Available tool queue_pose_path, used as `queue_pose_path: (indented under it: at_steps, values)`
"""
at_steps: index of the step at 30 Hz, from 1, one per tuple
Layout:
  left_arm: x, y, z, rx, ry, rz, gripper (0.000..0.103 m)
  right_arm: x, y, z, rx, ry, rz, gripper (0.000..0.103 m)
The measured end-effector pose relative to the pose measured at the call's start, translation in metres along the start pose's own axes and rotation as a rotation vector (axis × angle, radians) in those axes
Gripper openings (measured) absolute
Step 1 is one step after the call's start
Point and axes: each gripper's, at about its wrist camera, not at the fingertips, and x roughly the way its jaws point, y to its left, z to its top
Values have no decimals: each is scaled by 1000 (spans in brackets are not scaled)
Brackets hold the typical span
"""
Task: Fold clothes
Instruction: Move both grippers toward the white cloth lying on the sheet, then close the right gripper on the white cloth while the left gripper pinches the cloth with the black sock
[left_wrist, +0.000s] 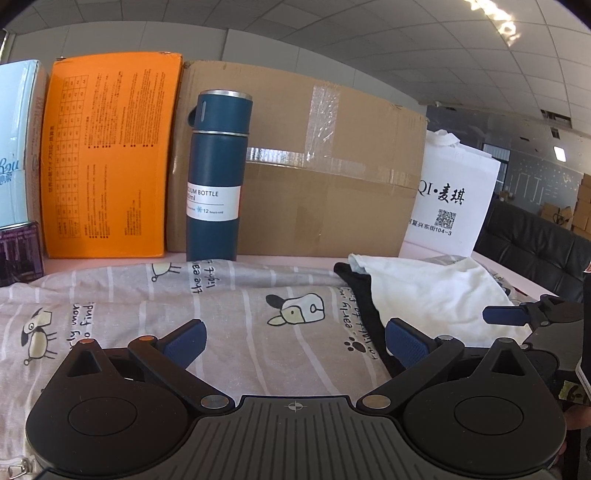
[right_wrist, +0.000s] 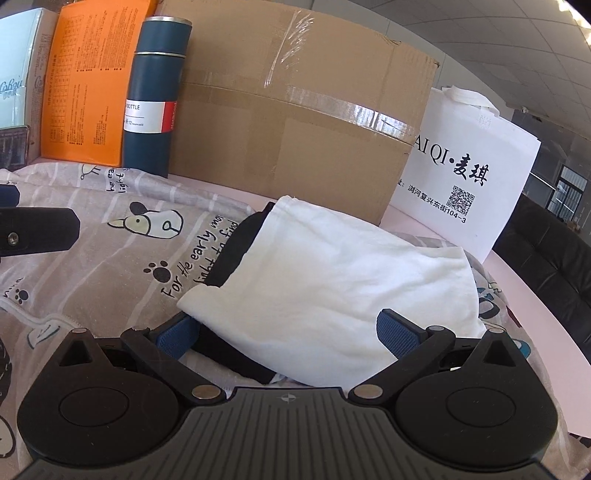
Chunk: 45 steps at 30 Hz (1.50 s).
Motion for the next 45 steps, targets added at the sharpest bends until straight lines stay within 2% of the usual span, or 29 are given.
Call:
queue_pose_path:
  at_steps: [1,3,5,6,7,8,10,14,18,25,27,29,33,35,38,39,40,41,42,43,44,45]
  values:
    - [2,0,1,0,2,3,103,2,0,2,8,-5,8,103]
    - [6,1,3,-1,7,8,103,8,-2,4,32,4,32,96]
    - [11,-1,7,6,6,4,103,13,-4,2,55,25,69,64]
    - [15,-2,9,10,5,0,103,13,-6,0,71,19,78,61]
    - [19,-4,12,16,4,-5,103,11,-8,-1,90,4,78,49]
    - [23,-5,16,18,4,-11,103,8,-13,-1,120,-14,80,28]
    - [33,-7,23,12,7,-25,103,1,-25,-4,202,-53,98,15]
    - [57,-11,36,-28,21,-69,103,-14,-53,-12,382,-140,152,12]
    - [87,-16,51,-103,50,-114,103,-37,-78,-21,529,-272,166,11]
    - [154,-26,61,-382,159,-254,103,-66,-106,-38,678,-426,201,7]
    - [176,-33,59,-424,212,-272,103,-68,-110,-41,699,-441,209,7]
    - [192,-46,56,-397,244,-261,103,-68,-110,-42,701,-435,220,7]
    - [203,-77,50,-234,255,-249,103,-68,-111,-43,705,-431,238,7]
    - [200,-91,46,-150,248,-225,101,-69,-111,-43,705,-437,244,7]
    - [183,-114,41,32,182,-204,96,-71,-111,-44,707,-446,252,7]
    - [178,-120,40,84,162,-199,87,-71,-111,-44,707,-449,255,7]
    - [173,-126,39,134,142,-192,70,-72,-111,-44,707,-452,257,7]
    - [169,-130,38,170,131,-180,61,-72,-111,-44,708,-455,260,7]
    - [165,-131,38,184,119,-177,46,-72,-111,-44,707,-453,262,7]
    - [162,-129,38,184,110,-187,37,-71,-111,-44,704,-447,262,7]
    - [159,-128,38,183,100,-199,35,-70,-110,-44,700,-441,261,7]
    - [155,-124,39,166,86,-226,28,-70,-109,-43,696,-436,261,7]
